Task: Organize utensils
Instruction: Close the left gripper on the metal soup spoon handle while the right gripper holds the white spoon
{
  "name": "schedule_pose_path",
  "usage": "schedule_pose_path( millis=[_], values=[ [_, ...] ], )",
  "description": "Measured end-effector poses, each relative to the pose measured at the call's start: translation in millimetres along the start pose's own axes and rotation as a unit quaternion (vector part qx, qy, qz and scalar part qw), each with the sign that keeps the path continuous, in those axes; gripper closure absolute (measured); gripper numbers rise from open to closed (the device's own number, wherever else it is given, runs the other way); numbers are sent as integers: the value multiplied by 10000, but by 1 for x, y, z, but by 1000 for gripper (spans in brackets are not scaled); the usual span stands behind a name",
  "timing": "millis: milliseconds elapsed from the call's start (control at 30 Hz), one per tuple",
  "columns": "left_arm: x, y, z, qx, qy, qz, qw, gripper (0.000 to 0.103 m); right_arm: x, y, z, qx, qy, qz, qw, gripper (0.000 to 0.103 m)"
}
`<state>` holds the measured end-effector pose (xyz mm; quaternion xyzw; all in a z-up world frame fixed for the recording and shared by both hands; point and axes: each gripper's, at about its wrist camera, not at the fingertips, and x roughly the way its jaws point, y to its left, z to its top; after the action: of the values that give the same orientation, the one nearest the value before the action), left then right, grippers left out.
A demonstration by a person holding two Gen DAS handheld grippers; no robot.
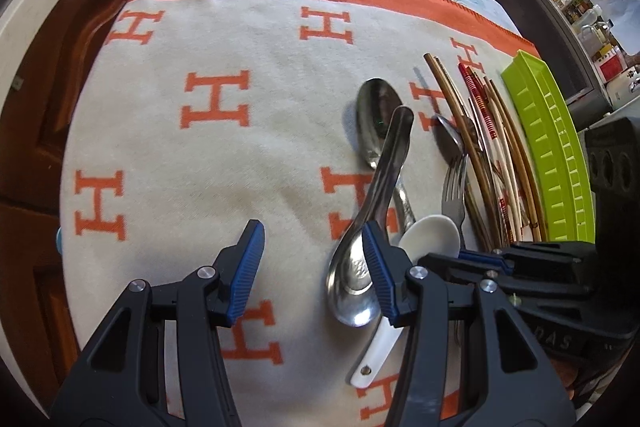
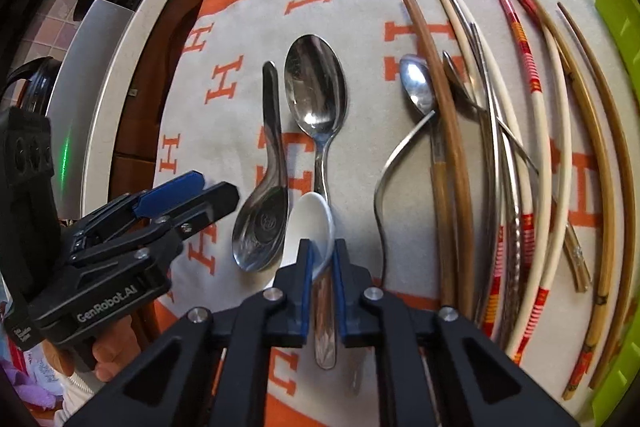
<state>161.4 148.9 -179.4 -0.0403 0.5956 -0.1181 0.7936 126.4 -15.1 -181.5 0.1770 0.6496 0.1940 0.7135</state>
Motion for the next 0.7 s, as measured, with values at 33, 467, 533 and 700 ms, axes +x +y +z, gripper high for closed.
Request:
schedule_pose_path(
  millis=[33, 467, 533, 700],
  values=[
    [2, -1, 1, 8, -6, -14, 10000, 55, 0, 0, 0, -11, -47, -1, 10000, 94],
    [14, -20, 10, 461, -269, -30, 9986, 59, -28, -6, -8, -121, -423, -49, 9990, 97],
    [15, -25, 9, 596, -300, 27, 9978, 63, -31, -9, -11, -91, -451, -47, 9989, 97],
    [14, -30, 7, 744, -159, -246, 9968, 71, -37, -16, -17, -63, -508, -44, 9987, 98]
  ],
)
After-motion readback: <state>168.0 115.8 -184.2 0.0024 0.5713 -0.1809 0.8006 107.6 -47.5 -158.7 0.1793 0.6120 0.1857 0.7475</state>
